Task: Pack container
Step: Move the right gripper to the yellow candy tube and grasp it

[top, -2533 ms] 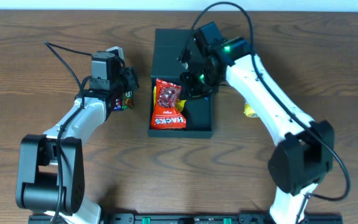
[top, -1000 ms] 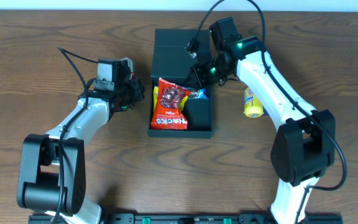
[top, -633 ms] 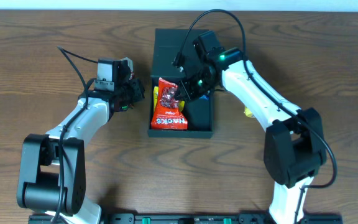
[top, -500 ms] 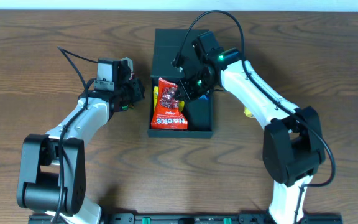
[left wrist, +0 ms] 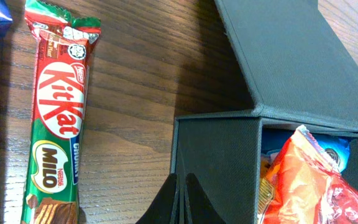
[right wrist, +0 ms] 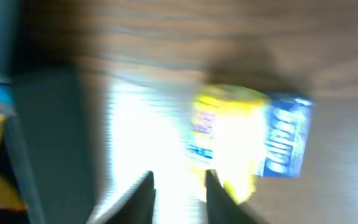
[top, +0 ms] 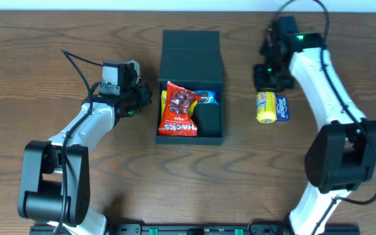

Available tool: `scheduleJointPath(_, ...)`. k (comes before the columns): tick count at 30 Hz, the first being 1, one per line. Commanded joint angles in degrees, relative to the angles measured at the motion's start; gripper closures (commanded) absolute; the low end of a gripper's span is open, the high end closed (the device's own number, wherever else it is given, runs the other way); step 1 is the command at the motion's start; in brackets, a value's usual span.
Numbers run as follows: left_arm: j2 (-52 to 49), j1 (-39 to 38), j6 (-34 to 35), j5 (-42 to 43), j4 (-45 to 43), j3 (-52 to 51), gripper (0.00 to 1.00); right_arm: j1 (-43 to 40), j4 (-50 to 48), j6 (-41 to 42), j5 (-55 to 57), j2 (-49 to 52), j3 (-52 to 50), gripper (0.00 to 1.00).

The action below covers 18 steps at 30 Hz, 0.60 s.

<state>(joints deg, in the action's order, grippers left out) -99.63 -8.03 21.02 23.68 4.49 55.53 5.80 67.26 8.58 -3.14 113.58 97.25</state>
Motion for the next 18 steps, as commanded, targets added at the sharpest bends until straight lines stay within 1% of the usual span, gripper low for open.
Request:
scheduleJointPath(1,1.0,0.0,-0.2,0.4,0.0,0.9,0.94,-1.0,0.2,2.2,4.2,0.2,-2.6,0.50)
scheduleJointPath(2,1.0,0.0,-0.2,0.4,0.0,0.9,0.94,-1.3,-0.1,2.2,4.2,0.2,-3.5,0.43)
scheduleJointPath(4,1.0,0.0,-0.2,0.4,0.0,0.9,0.94,-1.5,-0.7,2.1,4.5,0.2,-5.0,0.41)
scheduleJointPath(9,1.0,0.0,-0.2,0.4,0.0,0.9,0.94,-1.4,-5.4,3.7,4.9,0.2,-11.8,0.50)
scheduleJointPath(18,1.0,0.0,-0.2,0.4,0.0,0.9,0.94,-1.4,-11.7,4.7,5.3,0.7,-17.0,0.53)
